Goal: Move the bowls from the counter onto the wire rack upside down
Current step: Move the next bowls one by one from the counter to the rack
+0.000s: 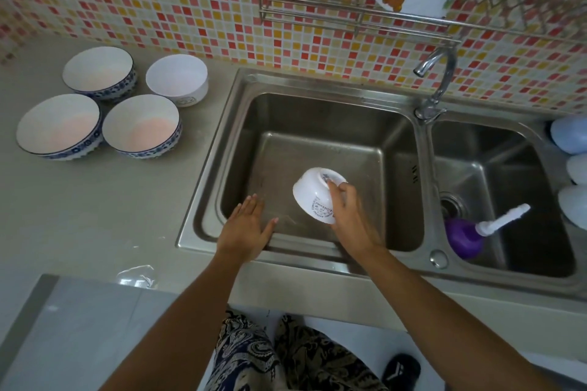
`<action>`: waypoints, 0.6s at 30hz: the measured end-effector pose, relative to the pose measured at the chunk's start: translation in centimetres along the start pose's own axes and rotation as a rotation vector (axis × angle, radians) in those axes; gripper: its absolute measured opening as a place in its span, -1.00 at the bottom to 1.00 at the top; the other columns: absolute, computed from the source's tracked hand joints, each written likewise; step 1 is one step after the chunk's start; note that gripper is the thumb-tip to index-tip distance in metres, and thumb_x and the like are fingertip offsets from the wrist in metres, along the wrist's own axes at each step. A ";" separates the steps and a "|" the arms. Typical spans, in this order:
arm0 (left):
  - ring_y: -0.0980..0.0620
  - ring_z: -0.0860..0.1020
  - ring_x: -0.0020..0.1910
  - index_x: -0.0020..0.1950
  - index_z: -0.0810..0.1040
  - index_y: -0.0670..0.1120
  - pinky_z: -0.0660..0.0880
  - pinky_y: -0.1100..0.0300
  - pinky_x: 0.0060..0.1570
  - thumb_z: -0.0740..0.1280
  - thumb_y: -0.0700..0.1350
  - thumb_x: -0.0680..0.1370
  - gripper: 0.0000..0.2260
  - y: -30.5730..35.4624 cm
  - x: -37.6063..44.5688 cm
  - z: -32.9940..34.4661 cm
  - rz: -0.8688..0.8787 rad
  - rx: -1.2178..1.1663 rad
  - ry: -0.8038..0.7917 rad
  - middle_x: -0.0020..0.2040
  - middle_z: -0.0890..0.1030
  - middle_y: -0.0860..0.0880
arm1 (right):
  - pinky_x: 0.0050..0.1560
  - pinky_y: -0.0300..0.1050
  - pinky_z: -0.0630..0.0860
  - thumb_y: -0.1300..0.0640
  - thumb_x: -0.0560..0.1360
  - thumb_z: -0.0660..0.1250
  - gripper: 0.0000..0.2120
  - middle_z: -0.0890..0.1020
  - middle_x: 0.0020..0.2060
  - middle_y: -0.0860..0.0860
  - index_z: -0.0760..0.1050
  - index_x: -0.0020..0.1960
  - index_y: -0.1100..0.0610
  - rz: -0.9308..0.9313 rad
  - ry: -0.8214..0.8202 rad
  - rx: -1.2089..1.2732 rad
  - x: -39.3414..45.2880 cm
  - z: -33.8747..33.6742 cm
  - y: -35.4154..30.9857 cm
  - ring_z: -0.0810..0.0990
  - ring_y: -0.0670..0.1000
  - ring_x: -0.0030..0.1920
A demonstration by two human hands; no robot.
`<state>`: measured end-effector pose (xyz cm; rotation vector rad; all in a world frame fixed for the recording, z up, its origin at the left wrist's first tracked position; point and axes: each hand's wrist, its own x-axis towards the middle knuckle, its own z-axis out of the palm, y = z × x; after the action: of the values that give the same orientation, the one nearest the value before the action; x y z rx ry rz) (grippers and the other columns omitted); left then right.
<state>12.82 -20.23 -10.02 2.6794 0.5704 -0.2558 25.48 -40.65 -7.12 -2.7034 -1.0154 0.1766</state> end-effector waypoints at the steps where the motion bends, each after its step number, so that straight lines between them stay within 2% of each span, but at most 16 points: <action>1: 0.01 0.02 0.54 0.53 0.09 -0.13 -0.07 0.12 0.50 0.00 0.21 0.60 -0.39 0.0 0.0 0.0 -0.002 0.001 0.001 0.55 0.11 -0.09 | 0.15 0.07 0.56 0.34 0.38 0.43 -0.18 0.29 0.37 0.18 0.12 0.54 0.15 -0.025 0.022 -0.016 -0.2 0.0 -0.1 0.43 0.17 0.28; 5: 0.01 0.00 0.54 0.53 0.08 -0.13 -0.09 0.13 0.49 -0.01 0.21 0.60 -0.39 0.1 0.0 0.0 -0.003 -0.001 0.008 0.55 0.09 -0.09 | 0.10 0.07 0.58 0.41 0.34 0.43 -0.22 0.37 0.33 0.23 0.23 0.49 0.21 -0.010 0.056 -0.008 -0.6 0.1 -0.3 0.49 0.21 0.23; 9: 0.02 -0.03 0.54 0.54 0.04 -0.14 -0.12 0.13 0.50 -0.05 0.22 0.59 -0.38 0.2 -0.2 -0.4 -0.006 -0.021 -0.017 0.56 0.06 -0.09 | 0.23 0.08 0.51 0.37 0.41 0.38 -0.19 0.21 0.41 0.19 0.07 0.55 0.13 0.092 0.033 0.068 -0.6 -0.4 -0.2 0.35 0.18 0.34; 12: 0.01 -0.03 0.54 0.54 0.02 -0.12 -0.09 0.12 0.50 -0.07 0.24 0.59 -0.37 0.3 -0.4 -0.7 -0.015 -0.047 -0.014 0.56 0.04 -0.07 | 0.29 0.05 0.40 0.30 0.47 0.33 -0.27 0.14 0.42 0.08 0.10 0.53 0.01 0.207 0.005 0.280 -0.4 -1.7 -0.2 0.28 0.17 0.37; 14: 0.00 0.03 0.54 0.54 0.01 -0.09 0.01 0.10 0.49 -0.05 0.24 0.58 -0.37 0.6 -0.6 -1.1 -0.029 -0.091 -0.023 0.57 0.03 -0.05 | 0.25 -0.03 0.43 0.27 0.42 0.41 -0.23 0.19 0.38 0.08 0.13 0.52 0.02 0.247 0.057 0.333 -0.1 -2.5 -0.6 0.37 0.16 0.31; 16: 0.00 0.05 0.53 0.55 -0.01 -0.07 0.08 0.09 0.47 -0.04 0.24 0.58 -0.38 0.8 -0.5 -1.9 -0.036 -0.147 -0.046 0.57 -0.01 -0.03 | 0.14 -0.20 0.47 0.24 0.34 0.54 -0.13 0.25 0.29 0.12 0.15 0.51 0.09 0.288 0.133 0.391 0.4 -3.4 -1.0 0.45 0.09 0.19; 18: 0.01 0.03 0.54 0.55 0.00 -0.09 0.06 0.12 0.48 -0.06 0.22 0.58 -0.38 1.3 0.2 -3.4 -0.003 -0.184 -0.004 0.57 -0.03 -0.04 | 0.05 -0.38 0.39 0.21 0.30 0.58 -0.10 0.26 0.23 0.08 0.16 0.50 0.10 0.359 0.193 0.544 1.2 -5.0 -1.5 0.43 -0.01 0.10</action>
<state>13.91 -19.81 -6.54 2.5007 0.5687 -0.1990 26.44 -39.74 -1.95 -2.3117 -0.3490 0.2143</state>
